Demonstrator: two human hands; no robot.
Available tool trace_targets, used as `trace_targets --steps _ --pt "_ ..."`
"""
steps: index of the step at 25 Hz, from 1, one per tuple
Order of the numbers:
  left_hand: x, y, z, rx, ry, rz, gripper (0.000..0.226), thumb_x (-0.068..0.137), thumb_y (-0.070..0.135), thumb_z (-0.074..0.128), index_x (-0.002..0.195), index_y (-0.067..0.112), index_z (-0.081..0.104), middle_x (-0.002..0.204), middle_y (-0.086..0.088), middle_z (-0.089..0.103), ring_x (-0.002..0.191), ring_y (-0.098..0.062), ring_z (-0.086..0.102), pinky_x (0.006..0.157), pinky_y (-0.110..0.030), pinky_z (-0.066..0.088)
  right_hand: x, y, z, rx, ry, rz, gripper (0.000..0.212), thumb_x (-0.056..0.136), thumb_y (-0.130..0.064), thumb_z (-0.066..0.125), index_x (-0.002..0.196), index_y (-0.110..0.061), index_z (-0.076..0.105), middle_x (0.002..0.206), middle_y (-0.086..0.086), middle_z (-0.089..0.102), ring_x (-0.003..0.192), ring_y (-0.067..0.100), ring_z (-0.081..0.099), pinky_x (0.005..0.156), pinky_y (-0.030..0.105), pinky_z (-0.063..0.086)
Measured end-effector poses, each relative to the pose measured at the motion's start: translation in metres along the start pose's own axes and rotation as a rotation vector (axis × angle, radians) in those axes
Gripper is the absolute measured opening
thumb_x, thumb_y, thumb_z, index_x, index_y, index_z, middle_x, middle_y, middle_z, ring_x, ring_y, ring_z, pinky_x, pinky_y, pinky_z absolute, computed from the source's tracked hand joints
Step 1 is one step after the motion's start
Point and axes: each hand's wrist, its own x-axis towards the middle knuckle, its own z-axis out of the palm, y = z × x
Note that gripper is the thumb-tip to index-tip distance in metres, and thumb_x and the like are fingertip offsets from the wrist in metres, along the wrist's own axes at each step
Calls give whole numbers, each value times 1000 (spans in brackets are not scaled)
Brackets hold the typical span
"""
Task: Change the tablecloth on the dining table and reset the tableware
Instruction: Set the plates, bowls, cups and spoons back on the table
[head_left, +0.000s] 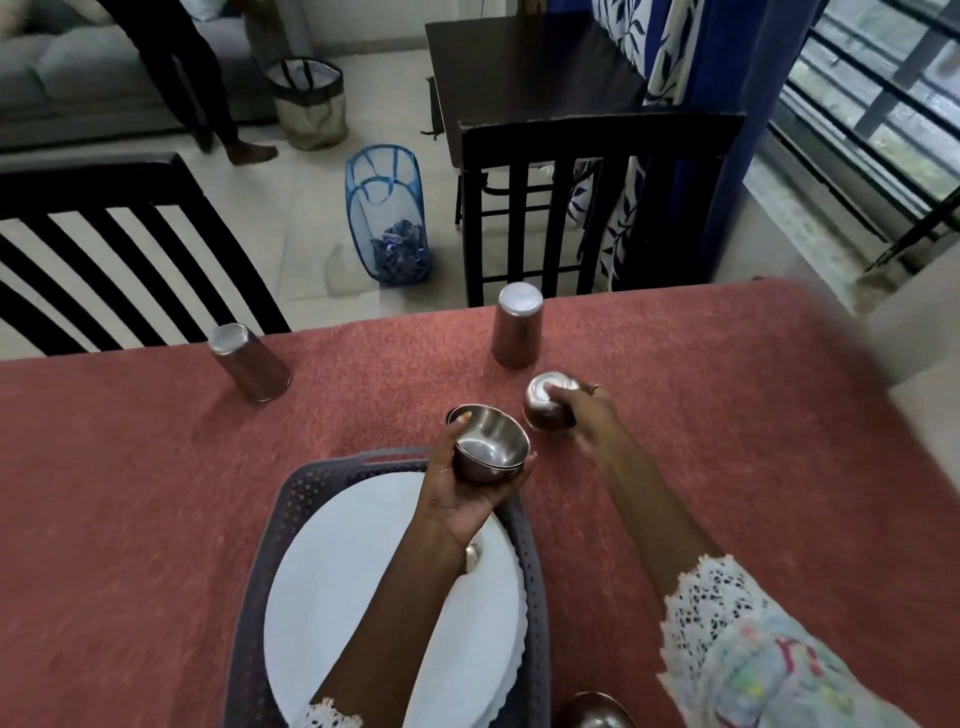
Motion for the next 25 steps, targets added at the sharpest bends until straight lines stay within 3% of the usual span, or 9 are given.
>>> trace_targets --steps 3,7,10,14,16,18,21,23,25 --pt "-3 2 -2 38 20 9 40 63 17 71 99 7 56 102 -21 60 91 -36 59 62 -49 57 5 23 7 -364 97 -69 44 77 -17 74 113 0 54 111 15 63 87 23 62 76 32 51" --pt "-2 9 -10 -6 -9 40 74 35 22 89 100 6 58 94 -22 67 83 -37 66 59 -48 57 3 37 -4 -1001 313 -228 55 81 -43 66 120 -5 57 127 20 49 122 38 42 99 44 36" --pt "-2 19 -16 6 -25 84 100 13 22 94 105 8 57 99 -21 66 86 -37 66 62 -48 57 -16 27 2 -917 346 -462 45 86 -34 64 118 -3 59 122 21 53 115 35 47 93 38 38" --pt "-6 52 -22 -4 -2 187 87 28 32 94 104 7 57 103 -18 63 93 -32 62 71 -48 58 -89 5 55 -536 -326 -769 29 88 -27 62 99 -2 70 97 10 71 79 11 66 74 25 52" --pt "-10 75 -31 120 43 264 51 64 45 77 94 8 60 81 -12 69 75 -24 68 65 -38 60 -122 14 88 -699 -676 -764 27 88 -18 63 110 -4 69 100 -5 68 78 -11 61 76 12 46" --pt "-13 95 -44 234 103 329 42 85 50 53 85 9 61 72 -8 69 66 -22 68 60 -37 59 -131 27 114 -738 -764 -719 23 86 -9 64 107 -5 70 92 -11 67 76 -12 57 76 12 44" --pt "-24 126 -74 178 166 313 58 77 58 59 99 5 65 95 -15 71 88 -29 68 80 -54 54 -131 36 154 -504 -752 -425 19 79 -6 71 96 2 68 80 2 68 71 7 61 69 23 52" --pt "-35 143 -97 12 143 322 66 64 51 75 110 5 62 109 -19 66 101 -31 63 91 -48 49 -126 40 185 -345 -698 -190 27 83 -13 68 107 -1 63 95 11 68 77 16 65 70 29 55" --pt "-47 161 -122 -69 158 411 33 71 42 74 84 14 63 81 -8 63 75 -22 59 73 -35 48 -111 48 217 -326 -656 -73 39 86 -24 66 119 -6 55 112 13 66 93 24 66 76 38 57"
